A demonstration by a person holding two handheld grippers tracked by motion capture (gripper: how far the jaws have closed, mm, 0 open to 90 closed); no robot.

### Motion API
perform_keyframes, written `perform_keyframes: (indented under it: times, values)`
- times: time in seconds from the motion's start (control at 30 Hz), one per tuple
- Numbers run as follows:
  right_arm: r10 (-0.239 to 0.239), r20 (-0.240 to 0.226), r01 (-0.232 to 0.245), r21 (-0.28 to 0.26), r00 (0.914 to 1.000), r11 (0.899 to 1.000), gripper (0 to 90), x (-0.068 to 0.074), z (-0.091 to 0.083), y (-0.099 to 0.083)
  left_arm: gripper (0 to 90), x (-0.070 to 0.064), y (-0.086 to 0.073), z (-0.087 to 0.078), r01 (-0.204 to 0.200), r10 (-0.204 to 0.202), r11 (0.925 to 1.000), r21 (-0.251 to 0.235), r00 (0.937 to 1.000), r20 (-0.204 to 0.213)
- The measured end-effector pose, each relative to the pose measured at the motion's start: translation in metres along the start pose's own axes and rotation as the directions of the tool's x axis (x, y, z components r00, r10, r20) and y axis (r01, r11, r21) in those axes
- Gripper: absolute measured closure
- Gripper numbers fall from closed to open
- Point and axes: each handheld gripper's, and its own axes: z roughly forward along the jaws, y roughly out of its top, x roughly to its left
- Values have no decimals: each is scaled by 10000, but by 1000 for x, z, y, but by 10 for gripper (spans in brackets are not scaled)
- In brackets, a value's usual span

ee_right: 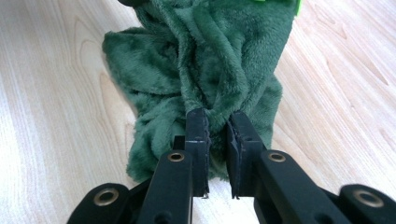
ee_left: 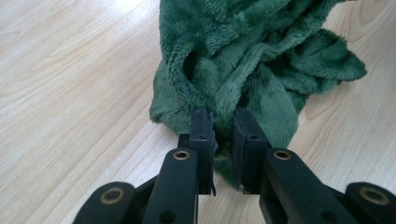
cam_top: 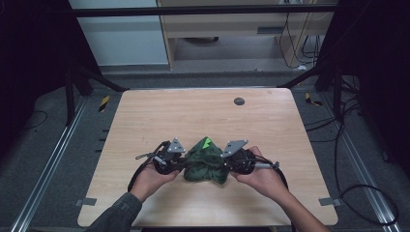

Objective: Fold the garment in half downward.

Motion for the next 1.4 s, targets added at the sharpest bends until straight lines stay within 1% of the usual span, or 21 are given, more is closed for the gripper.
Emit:
perform_keyframes:
  times: [0.17, 0.33, 0.47, 0.57, 0.6, 0.67, 0.8, 0.9, 1.17, 1.23, 1.4]
  values:
    - [-113, -51, 113, 35, 9999, 9999, 789, 5, 1, 0, 801, -1, -3, 2, -22, 21, 10000, 45, 10000, 39]
    - [-334, -138, 336, 120, 9993, 9994, 772, 11, 3, -1, 799, -2, -6, 2, 6, -6, 10000, -6, 10000, -4]
    - [-452, -137, 455, 166, 9989, 9988, 772, 13, 4, -2, 798, -3, -7, 2, 36, -37, 10000, -51, 10000, -14]
    - [-398, -122, 399, 133, 9991, 9991, 784, 14, 4, -3, 799, -3, -8, 2, 0, -1, 10000, -67, 10000, -38]
    - [-420, -112, 421, 146, 9991, 9990, 786, 13, 4, -3, 799, -4, -8, 3, 47, -47, 9999, -139, 10000, -45]
    - [-314, -111, 316, 141, 9994, 9994, 804, 13, 5, -5, 798, -4, -10, 4, -8, 7, 9999, -124, 10000, -65]
    - [-287, -124, 288, 128, 9995, 9995, 823, 13, 6, -7, 800, -5, -12, 5, 59, -60, 9998, -166, 10000, -57]
    - [-279, -175, 281, 134, 9995, 9995, 827, 14, 6, -9, 802, -6, -14, 5, 36, -37, 9999, -143, 10000, -61]
    - [-219, -271, 224, 195, 9994, 9996, 842, 15, 7, -16, 804, -9, -22, 10, 176, -178, 9996, -213, 9998, -105]
    - [-211, -280, 217, 205, 9994, 9996, 843, 15, 7, -16, 807, -9, -23, 10, 129, -131, 9998, -179, 9999, -99]
    - [-125, -297, 132, 219, 9995, 9997, 844, 15, 7, -21, 807, -12, -26, 12, 230, -232, 9993, -279, 9997, -80]
